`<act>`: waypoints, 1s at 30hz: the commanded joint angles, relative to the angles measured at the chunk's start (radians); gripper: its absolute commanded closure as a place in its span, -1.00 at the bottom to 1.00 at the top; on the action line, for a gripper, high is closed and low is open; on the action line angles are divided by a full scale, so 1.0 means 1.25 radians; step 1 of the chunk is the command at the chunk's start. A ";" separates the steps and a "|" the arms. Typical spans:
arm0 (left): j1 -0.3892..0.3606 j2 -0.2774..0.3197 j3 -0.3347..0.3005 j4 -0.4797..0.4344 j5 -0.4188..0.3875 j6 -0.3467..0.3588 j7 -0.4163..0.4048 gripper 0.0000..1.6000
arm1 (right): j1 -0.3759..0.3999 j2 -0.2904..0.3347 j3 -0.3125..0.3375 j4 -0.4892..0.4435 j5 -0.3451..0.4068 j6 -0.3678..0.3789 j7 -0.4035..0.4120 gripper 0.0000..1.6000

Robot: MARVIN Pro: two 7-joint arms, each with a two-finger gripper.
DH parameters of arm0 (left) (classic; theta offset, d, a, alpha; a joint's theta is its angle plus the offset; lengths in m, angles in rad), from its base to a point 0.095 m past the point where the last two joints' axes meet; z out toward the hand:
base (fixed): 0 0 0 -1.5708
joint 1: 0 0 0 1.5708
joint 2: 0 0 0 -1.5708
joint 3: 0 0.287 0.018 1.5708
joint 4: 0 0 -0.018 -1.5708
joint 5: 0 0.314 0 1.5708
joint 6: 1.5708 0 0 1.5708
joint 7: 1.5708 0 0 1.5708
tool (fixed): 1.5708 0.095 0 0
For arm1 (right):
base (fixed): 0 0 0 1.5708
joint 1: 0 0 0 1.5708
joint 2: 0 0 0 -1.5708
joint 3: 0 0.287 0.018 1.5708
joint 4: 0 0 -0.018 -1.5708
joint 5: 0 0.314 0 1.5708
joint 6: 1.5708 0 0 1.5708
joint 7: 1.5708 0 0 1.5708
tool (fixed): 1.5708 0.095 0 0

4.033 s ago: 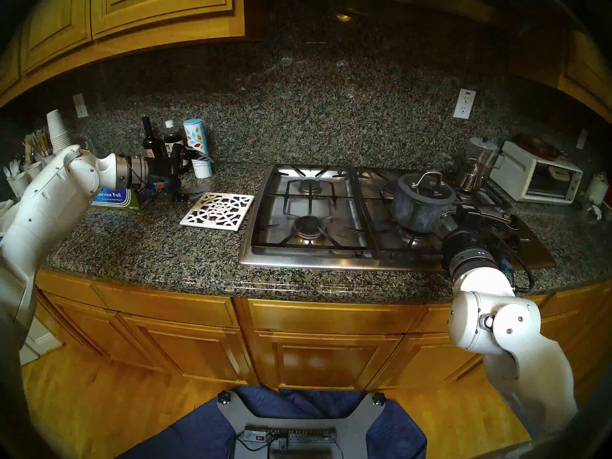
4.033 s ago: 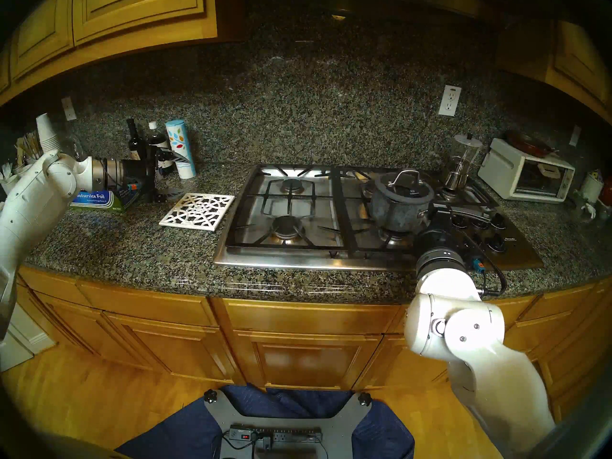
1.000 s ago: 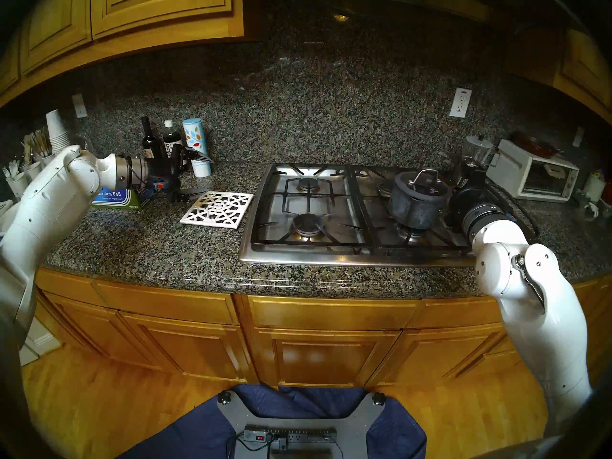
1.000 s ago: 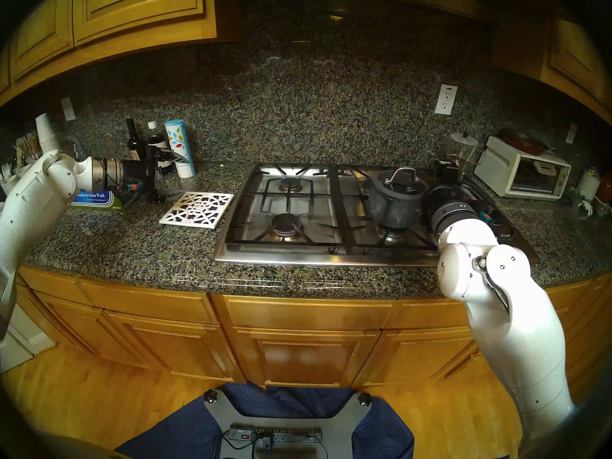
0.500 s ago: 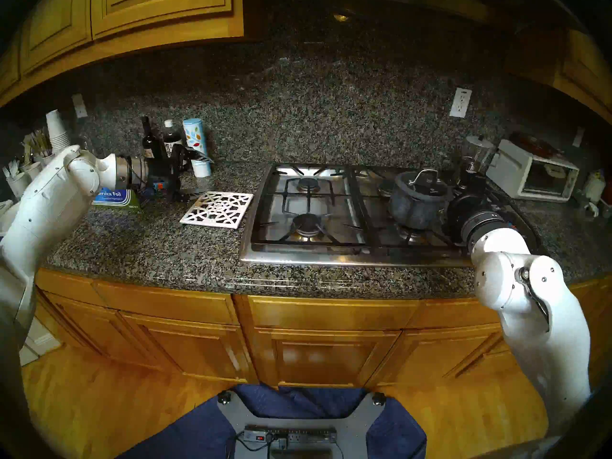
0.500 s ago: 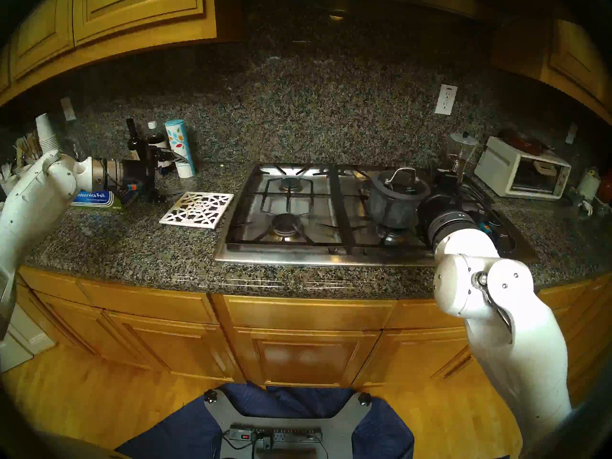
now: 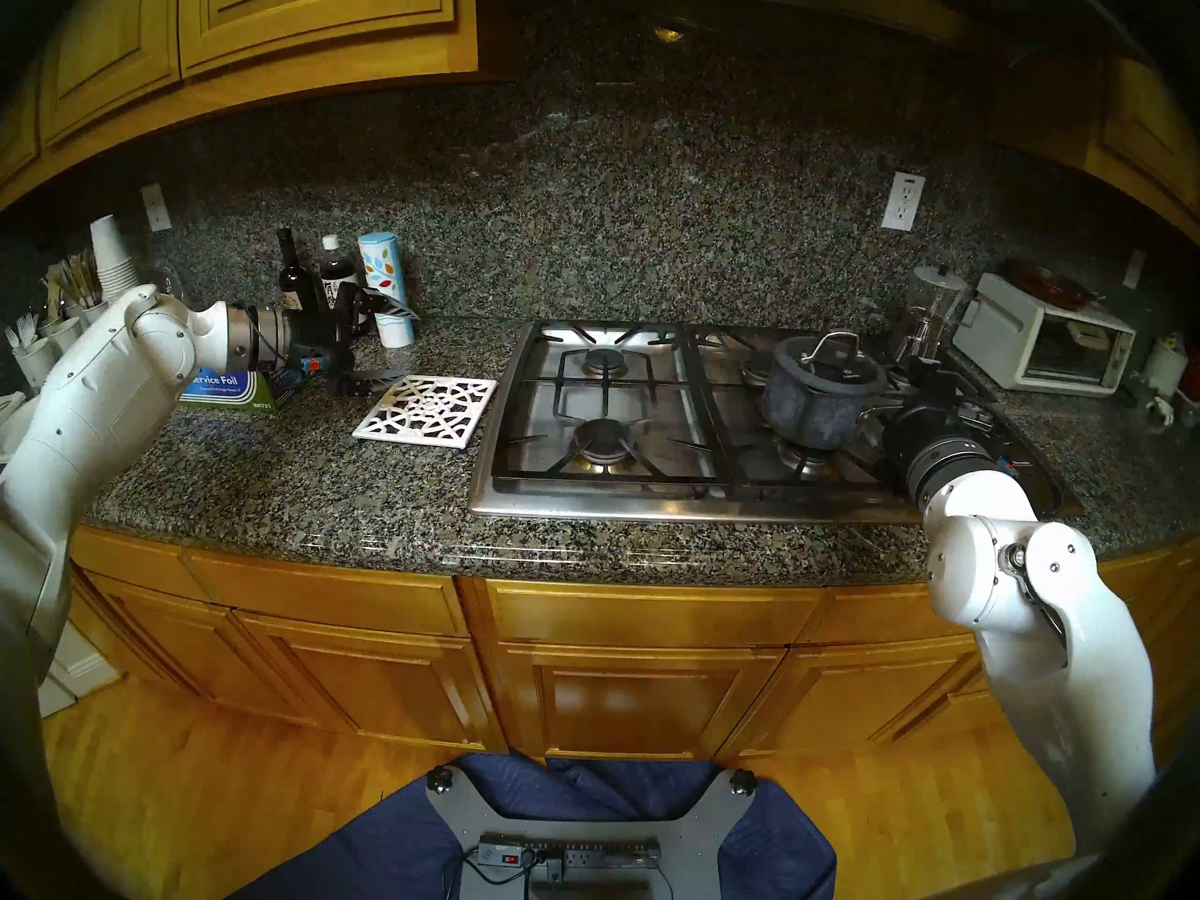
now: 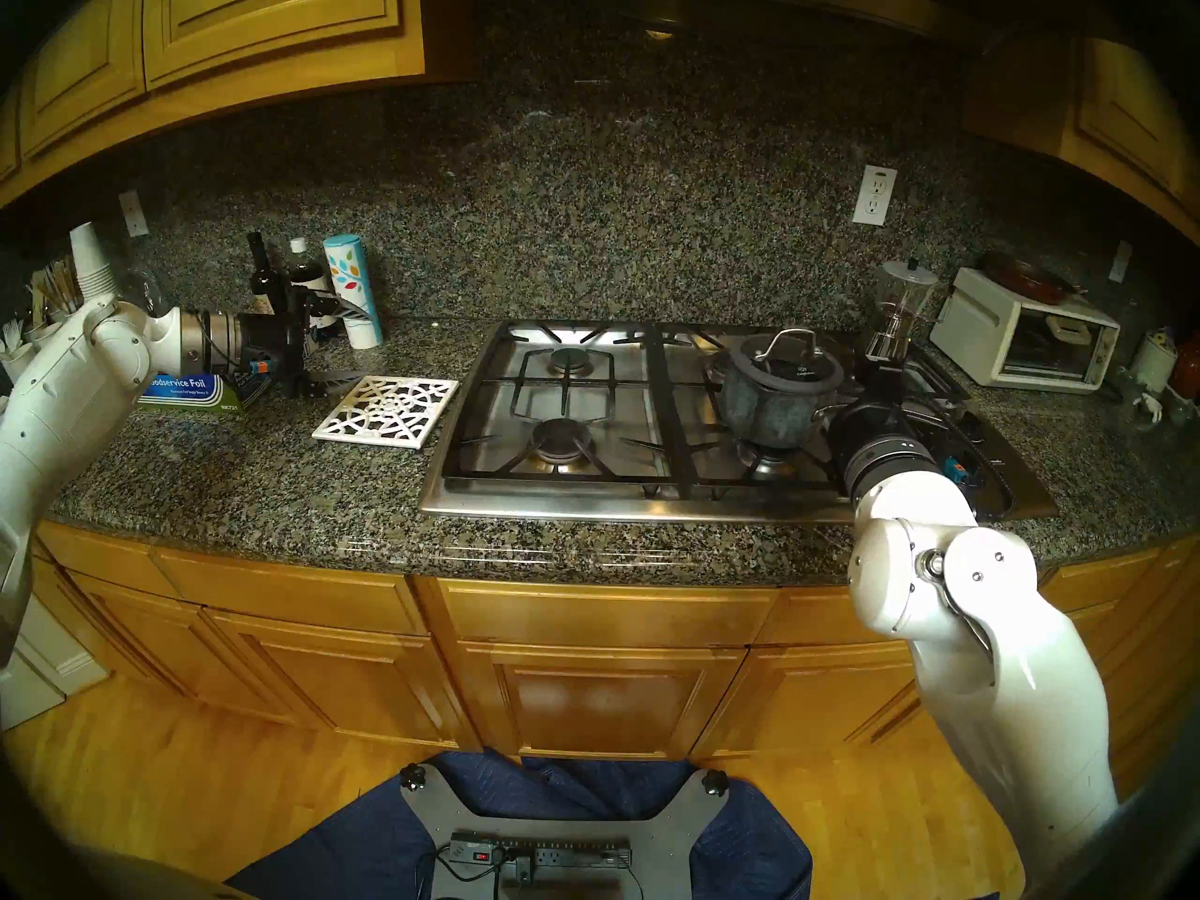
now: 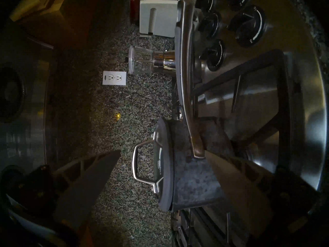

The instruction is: Pick up the pot, put it on the stove, take off the pot lid

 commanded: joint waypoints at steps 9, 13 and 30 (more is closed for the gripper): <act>-0.029 0.000 -0.019 -0.005 -0.006 0.002 0.009 -1.00 | 0.058 -0.001 0.033 0.085 0.049 0.073 0.091 -1.00; -0.029 0.000 -0.019 -0.005 -0.006 0.002 0.009 -1.00 | 0.081 0.001 0.031 0.107 0.065 0.093 0.103 -1.00; -0.029 0.000 -0.019 -0.005 -0.006 0.002 0.009 -1.00 | 0.167 0.003 0.014 0.235 0.117 0.178 0.158 -1.00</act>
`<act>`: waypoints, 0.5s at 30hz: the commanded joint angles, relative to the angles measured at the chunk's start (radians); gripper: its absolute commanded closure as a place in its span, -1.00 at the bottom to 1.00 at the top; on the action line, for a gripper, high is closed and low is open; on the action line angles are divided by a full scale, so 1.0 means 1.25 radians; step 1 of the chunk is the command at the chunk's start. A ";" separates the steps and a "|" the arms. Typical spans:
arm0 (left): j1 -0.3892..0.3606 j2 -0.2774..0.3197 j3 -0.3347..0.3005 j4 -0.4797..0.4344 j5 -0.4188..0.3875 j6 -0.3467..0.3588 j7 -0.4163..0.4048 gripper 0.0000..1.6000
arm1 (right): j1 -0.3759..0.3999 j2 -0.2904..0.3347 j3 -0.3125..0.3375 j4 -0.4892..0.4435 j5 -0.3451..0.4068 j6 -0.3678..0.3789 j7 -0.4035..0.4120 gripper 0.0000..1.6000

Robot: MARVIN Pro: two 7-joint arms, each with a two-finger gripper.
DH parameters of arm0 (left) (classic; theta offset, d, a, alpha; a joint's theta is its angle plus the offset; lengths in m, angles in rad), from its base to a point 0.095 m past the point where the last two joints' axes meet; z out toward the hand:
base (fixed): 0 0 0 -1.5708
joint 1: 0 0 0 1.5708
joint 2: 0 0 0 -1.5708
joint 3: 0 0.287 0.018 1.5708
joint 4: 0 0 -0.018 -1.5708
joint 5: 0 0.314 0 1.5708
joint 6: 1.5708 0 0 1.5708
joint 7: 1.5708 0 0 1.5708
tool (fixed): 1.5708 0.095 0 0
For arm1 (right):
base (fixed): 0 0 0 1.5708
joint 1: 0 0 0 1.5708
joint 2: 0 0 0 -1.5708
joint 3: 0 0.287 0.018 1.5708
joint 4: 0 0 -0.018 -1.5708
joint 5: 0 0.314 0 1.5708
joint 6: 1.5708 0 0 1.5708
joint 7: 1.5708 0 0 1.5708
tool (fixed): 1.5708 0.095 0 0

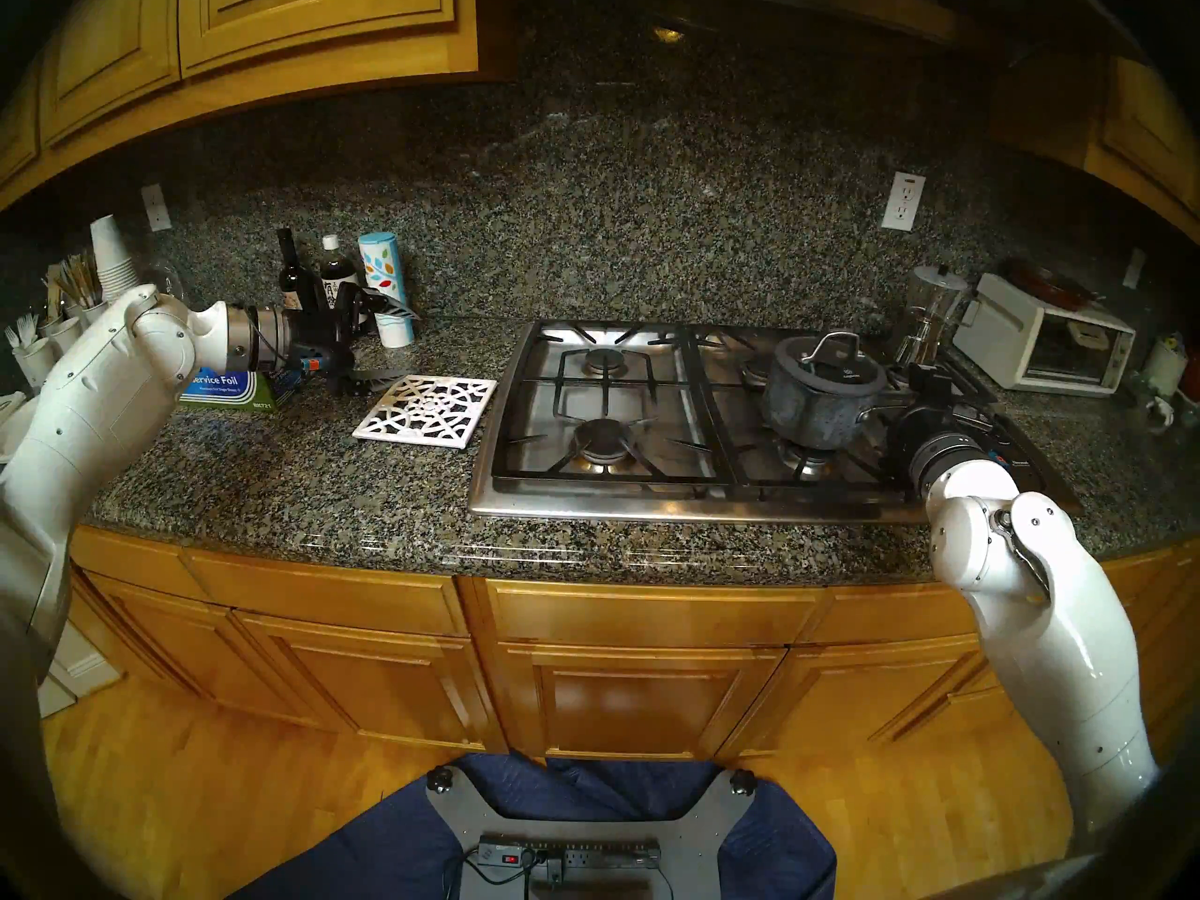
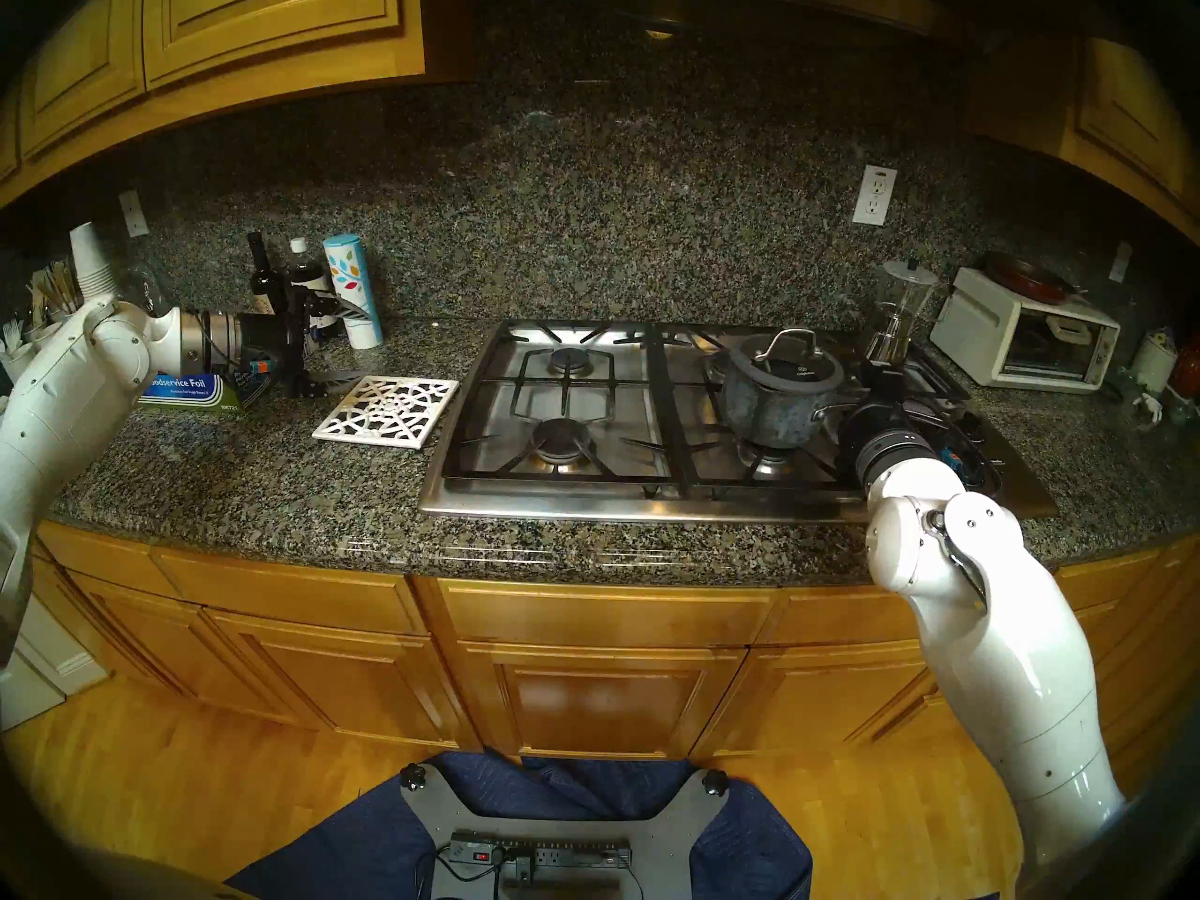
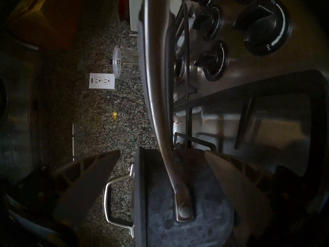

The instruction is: Pick up the pot, put it on the stove, take off the pot lid

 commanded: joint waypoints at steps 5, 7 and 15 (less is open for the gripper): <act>-0.028 0.000 -0.019 -0.005 -0.006 0.002 0.009 -1.00 | 0.106 0.007 -0.006 0.059 0.014 0.060 0.055 -1.00; -0.028 0.000 -0.019 -0.005 -0.006 0.002 0.009 -1.00 | 0.117 0.006 -0.010 0.069 0.018 0.069 0.060 -1.00; -0.029 0.000 -0.019 -0.005 -0.006 0.002 0.009 -1.00 | 0.151 -0.002 -0.031 0.102 0.027 0.089 0.077 -1.00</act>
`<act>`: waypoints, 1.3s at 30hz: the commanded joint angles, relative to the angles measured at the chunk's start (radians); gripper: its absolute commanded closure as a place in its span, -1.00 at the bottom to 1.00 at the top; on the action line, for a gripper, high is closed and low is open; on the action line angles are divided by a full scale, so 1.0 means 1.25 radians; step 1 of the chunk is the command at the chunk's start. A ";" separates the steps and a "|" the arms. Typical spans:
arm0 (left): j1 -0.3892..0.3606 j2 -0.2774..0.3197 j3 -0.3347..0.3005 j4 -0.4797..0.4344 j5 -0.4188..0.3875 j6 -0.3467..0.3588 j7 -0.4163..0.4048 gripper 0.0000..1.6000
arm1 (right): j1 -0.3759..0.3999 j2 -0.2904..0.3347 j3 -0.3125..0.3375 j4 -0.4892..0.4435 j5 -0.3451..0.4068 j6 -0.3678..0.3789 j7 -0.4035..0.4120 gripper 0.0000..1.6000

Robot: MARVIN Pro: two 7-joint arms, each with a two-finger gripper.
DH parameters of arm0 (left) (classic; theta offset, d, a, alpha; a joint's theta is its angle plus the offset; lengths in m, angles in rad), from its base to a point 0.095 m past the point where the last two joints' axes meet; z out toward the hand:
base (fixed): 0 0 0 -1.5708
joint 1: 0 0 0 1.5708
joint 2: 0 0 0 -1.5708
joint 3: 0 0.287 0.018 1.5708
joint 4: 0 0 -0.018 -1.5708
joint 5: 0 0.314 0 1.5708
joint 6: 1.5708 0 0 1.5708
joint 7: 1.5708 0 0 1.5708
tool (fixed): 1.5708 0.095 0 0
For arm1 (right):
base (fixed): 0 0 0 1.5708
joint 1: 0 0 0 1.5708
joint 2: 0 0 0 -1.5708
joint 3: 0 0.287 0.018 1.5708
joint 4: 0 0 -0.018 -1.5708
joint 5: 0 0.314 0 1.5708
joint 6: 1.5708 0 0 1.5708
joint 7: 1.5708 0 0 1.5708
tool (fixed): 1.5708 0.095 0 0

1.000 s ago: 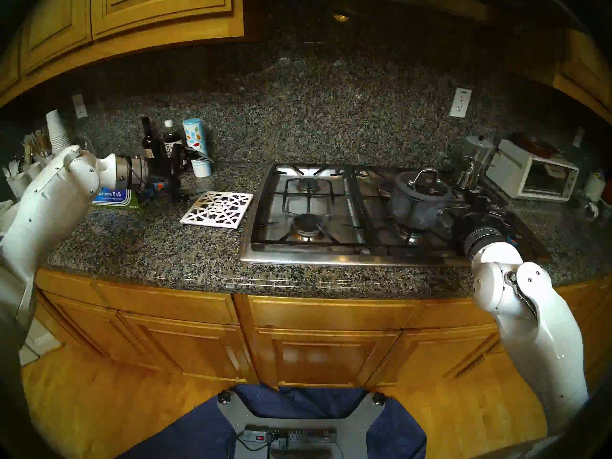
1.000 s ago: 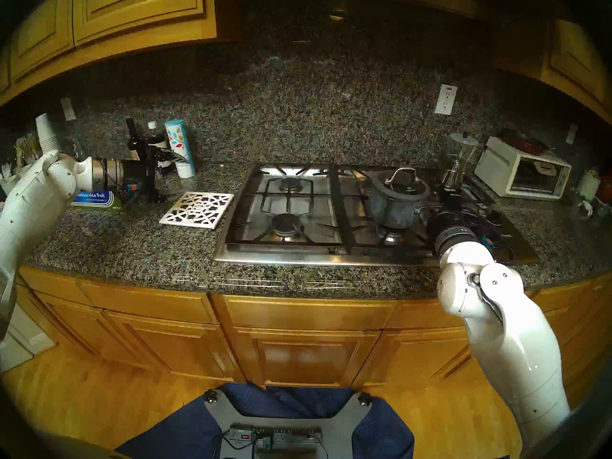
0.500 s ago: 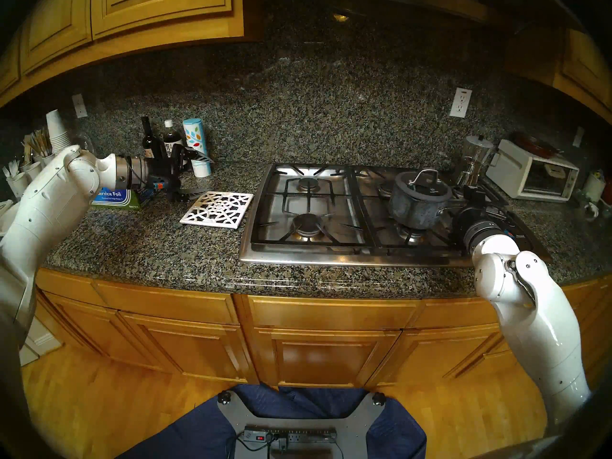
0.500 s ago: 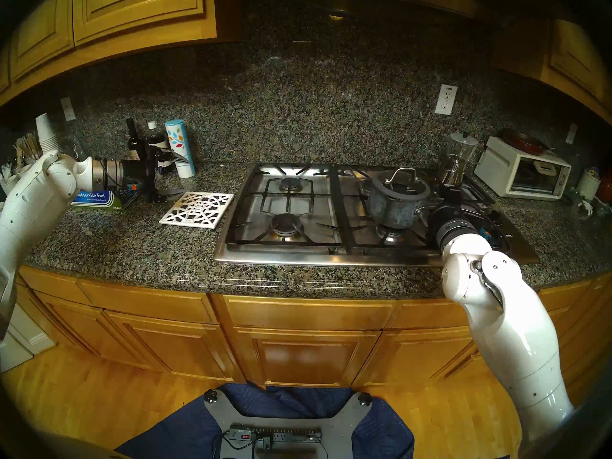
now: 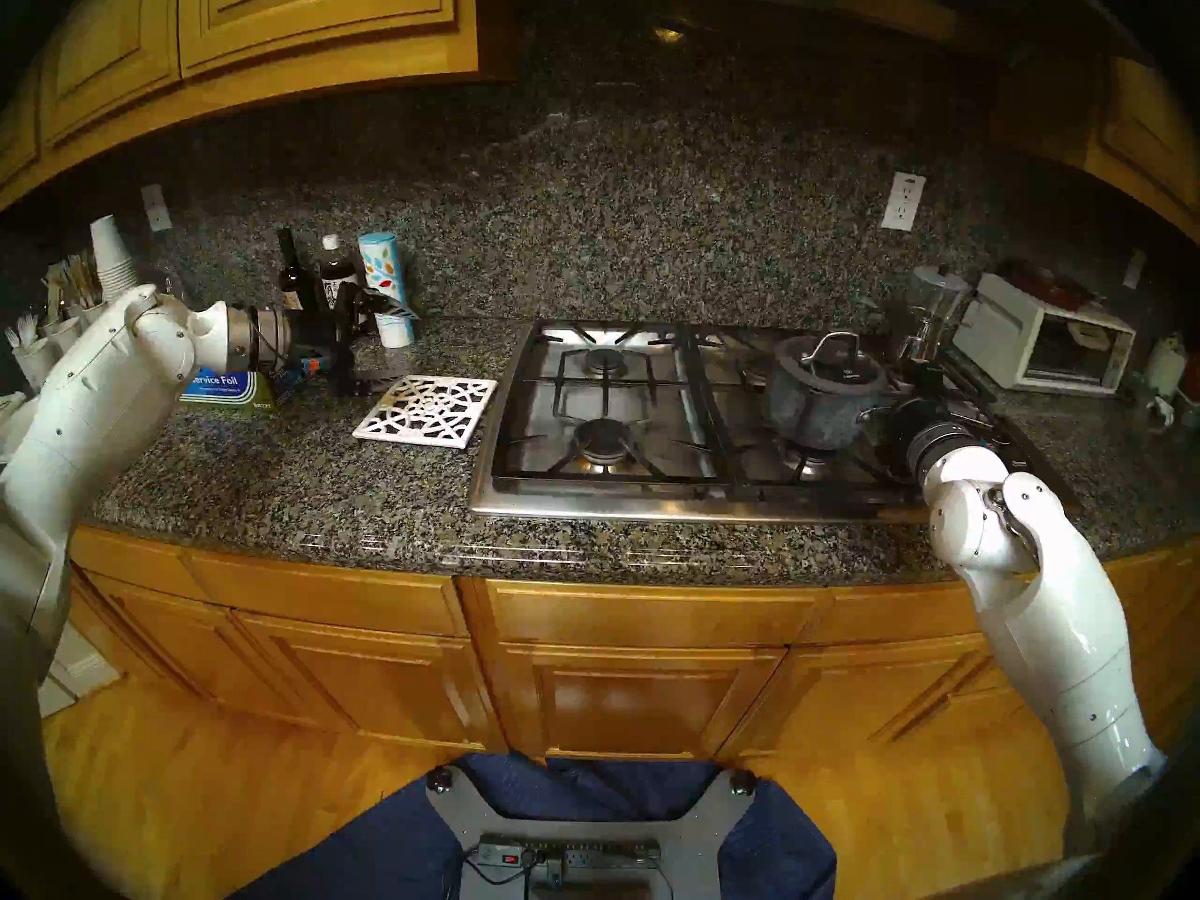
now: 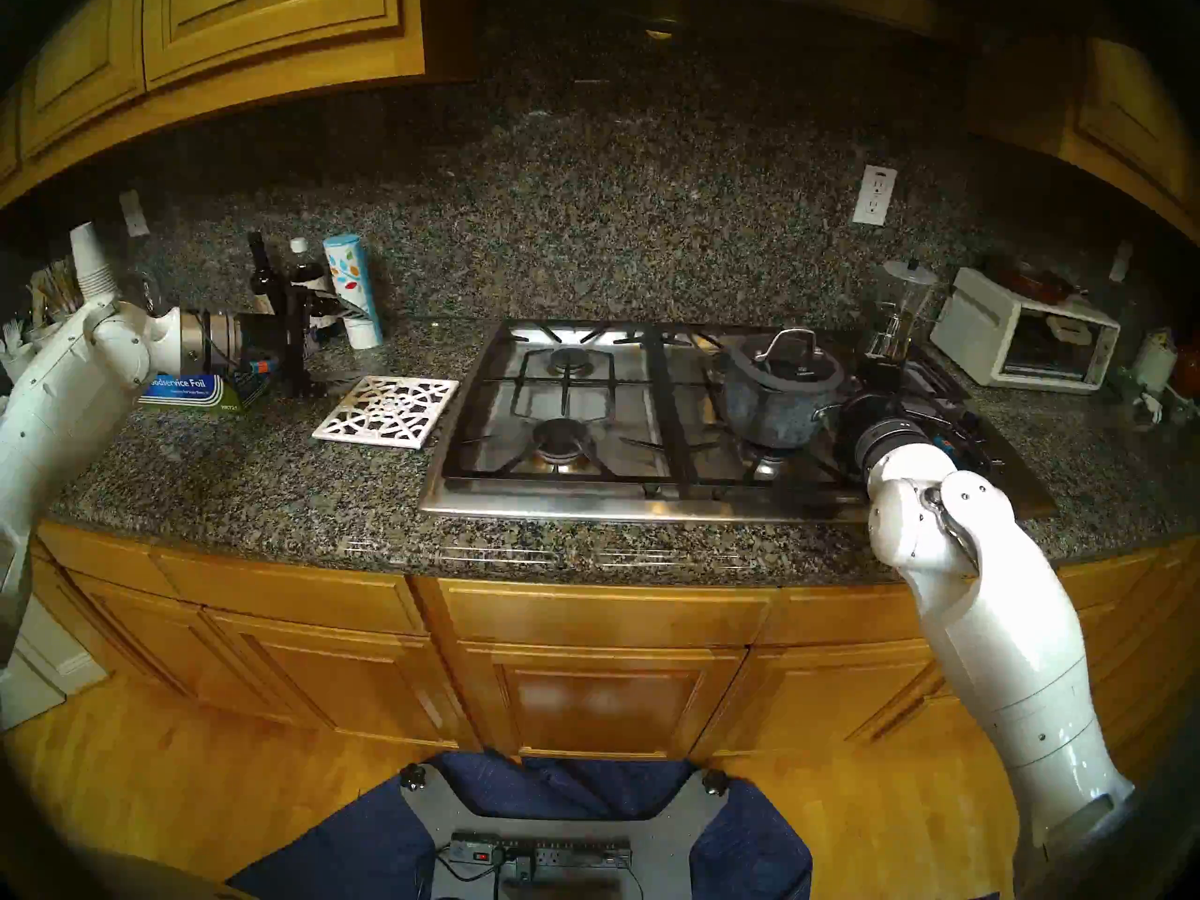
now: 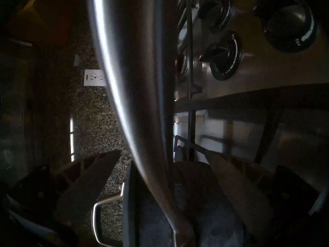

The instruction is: Pick up the pot, put it on the stove, take off the pot lid

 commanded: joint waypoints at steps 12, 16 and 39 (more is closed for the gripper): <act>-0.029 0.000 -0.019 -0.004 -0.006 0.002 0.009 -1.00 | 0.047 -0.010 -0.003 0.000 -0.013 0.020 0.059 1.00; -0.029 0.000 -0.019 -0.004 -0.006 0.002 0.009 -1.00 | 0.043 -0.014 -0.004 -0.001 -0.016 0.018 0.064 1.00; -0.028 0.001 -0.018 -0.006 -0.006 0.002 0.008 -1.00 | 0.078 -0.025 0.008 -0.037 -0.013 0.007 0.064 1.00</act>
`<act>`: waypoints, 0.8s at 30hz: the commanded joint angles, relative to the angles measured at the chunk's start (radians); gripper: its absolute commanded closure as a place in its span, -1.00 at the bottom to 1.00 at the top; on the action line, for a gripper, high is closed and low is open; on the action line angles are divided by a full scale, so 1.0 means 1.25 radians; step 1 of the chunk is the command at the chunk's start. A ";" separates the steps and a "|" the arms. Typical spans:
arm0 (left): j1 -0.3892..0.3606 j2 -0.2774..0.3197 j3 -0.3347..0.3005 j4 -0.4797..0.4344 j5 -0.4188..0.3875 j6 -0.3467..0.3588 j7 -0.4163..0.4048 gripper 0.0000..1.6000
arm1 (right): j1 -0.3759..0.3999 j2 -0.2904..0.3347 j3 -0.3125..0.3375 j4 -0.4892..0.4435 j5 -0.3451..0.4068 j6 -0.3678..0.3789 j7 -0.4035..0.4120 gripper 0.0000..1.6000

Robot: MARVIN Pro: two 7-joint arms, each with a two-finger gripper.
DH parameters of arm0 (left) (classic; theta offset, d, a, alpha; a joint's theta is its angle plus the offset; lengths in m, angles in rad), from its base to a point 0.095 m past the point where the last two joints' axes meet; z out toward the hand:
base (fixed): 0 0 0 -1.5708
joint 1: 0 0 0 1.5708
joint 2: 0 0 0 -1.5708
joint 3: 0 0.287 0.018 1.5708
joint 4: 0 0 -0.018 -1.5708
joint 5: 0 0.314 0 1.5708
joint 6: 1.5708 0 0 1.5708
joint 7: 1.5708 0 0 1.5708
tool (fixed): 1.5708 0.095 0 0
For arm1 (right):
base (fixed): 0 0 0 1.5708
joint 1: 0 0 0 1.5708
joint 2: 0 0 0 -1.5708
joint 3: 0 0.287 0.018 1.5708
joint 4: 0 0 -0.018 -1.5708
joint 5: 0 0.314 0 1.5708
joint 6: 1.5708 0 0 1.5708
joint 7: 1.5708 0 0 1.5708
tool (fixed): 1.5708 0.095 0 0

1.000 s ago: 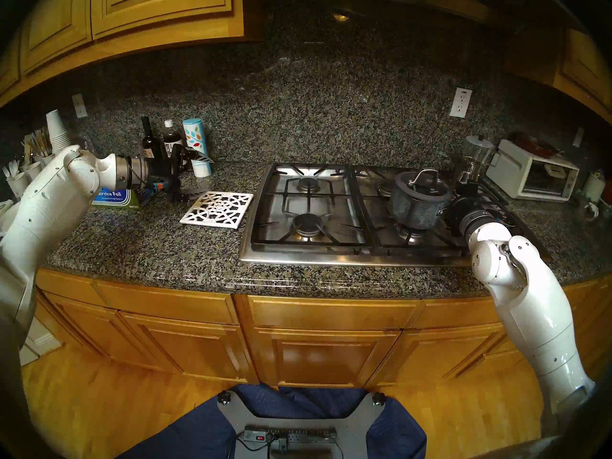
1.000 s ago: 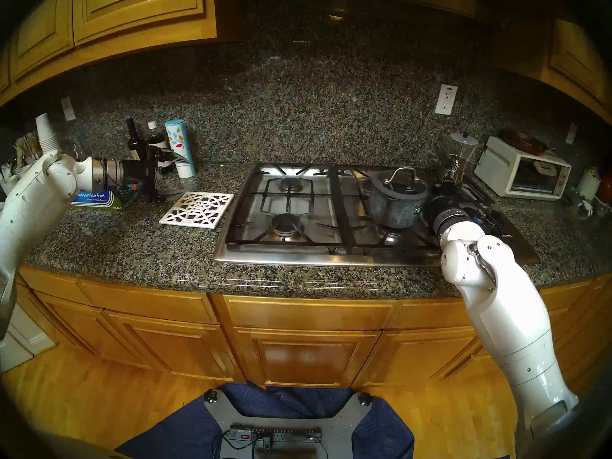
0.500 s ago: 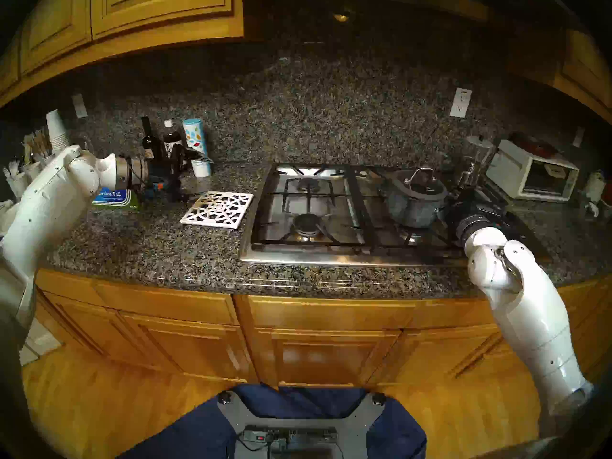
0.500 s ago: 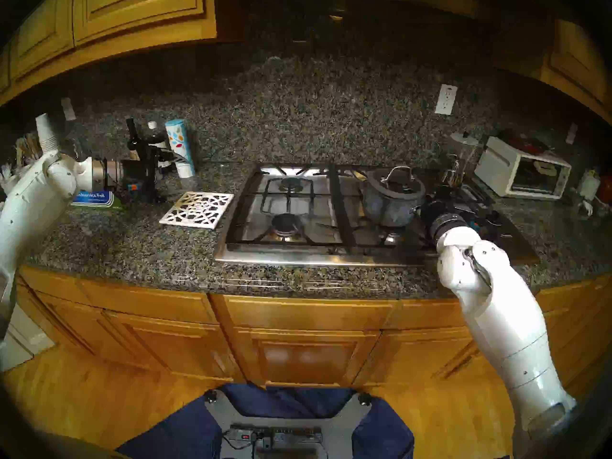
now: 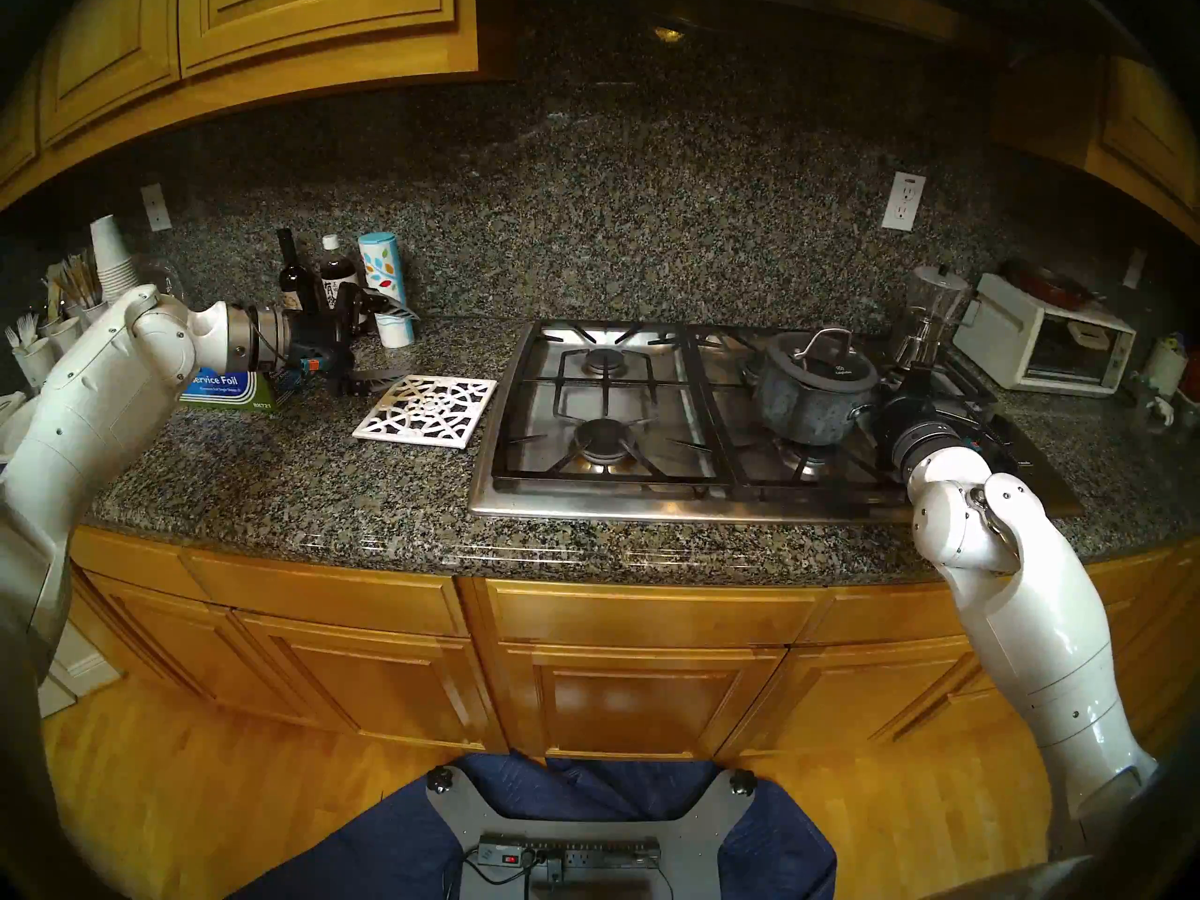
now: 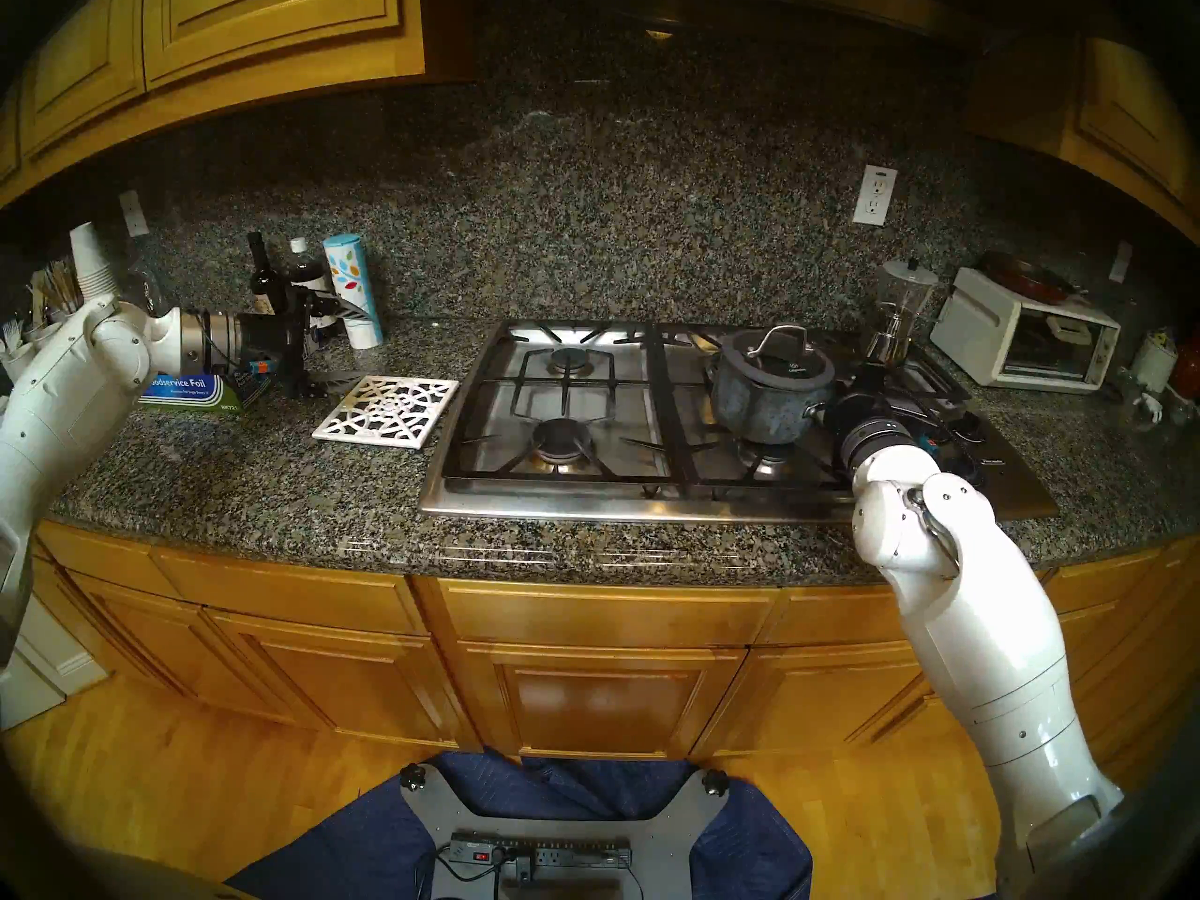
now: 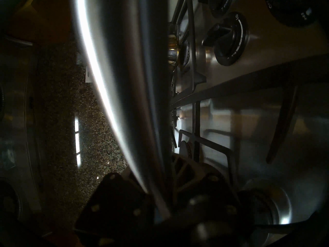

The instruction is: Pick up the pot, put it on the stove, take off the pot lid

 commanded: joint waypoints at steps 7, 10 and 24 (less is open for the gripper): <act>-0.027 0.001 -0.018 -0.006 -0.006 0.002 0.008 -1.00 | 0.073 0.007 0.024 -0.077 -0.008 0.002 0.017 1.00; -0.027 0.001 -0.018 -0.006 -0.006 0.002 0.008 -1.00 | 0.077 0.003 0.026 -0.085 -0.007 -0.001 0.016 1.00; -0.027 0.001 -0.018 -0.006 -0.006 0.002 0.008 -1.00 | 0.108 -0.012 0.022 -0.110 -0.005 -0.010 0.004 1.00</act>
